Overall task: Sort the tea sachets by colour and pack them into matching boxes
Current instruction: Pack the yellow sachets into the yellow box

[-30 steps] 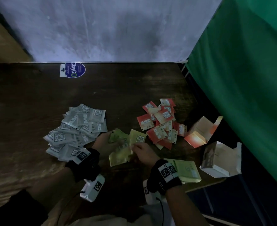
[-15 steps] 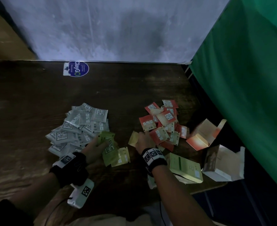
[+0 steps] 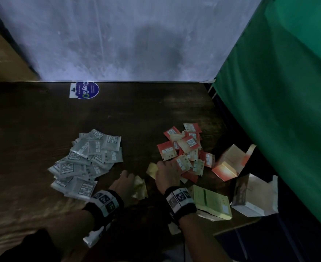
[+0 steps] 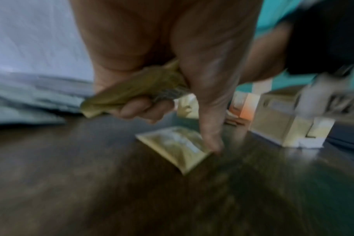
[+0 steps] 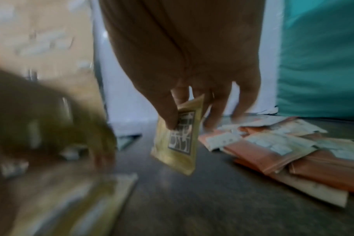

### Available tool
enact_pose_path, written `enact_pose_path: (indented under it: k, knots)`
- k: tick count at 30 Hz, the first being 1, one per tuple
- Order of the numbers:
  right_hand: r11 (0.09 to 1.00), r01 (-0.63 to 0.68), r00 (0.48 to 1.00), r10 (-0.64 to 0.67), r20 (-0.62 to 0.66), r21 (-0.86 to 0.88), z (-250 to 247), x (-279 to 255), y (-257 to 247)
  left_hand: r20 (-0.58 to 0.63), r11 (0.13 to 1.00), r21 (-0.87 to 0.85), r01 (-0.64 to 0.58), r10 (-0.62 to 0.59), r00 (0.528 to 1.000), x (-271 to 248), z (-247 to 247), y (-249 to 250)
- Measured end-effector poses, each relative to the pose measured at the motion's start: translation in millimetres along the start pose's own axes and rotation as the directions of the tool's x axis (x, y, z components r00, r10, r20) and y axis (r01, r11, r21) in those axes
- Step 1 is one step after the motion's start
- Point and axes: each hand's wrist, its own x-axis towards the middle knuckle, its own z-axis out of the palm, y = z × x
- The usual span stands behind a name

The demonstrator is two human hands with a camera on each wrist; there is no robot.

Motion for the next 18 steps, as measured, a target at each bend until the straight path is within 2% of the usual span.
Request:
enact_pose_path:
  k: [3,6,11,13,15,18]
  knots:
    - [0.967,-0.073,0.995,0.055,0.078,0.242,-9,-14,5,0.055,0.997,0.079,-0.004,0.0,0.999,6,6,3]
    - [0.941,-0.103,0.989,0.063,0.131,0.323,-14,-27,12,0.066,0.996,0.085,-0.011,0.005,0.998,11,7,7]
    - [0.872,-0.134,0.991,0.128,0.046,0.47,-13,-39,19,0.034,0.991,0.135,0.005,-0.009,0.999,13,7,16]
    - [0.871,-0.091,0.995,0.095,0.016,0.483,-14,-42,23,0.039,0.997,0.059,0.04,-0.043,0.998,13,2,18]
    - [0.893,-0.025,1.0,0.016,0.025,0.448,-17,-45,25,0.054,0.985,-0.131,0.11,-0.104,0.993,13,-6,18]
    - [0.916,0.07,0.992,-0.106,0.069,0.395,-24,-47,26,0.048,0.895,-0.426,0.131,-0.122,0.991,8,-17,17]
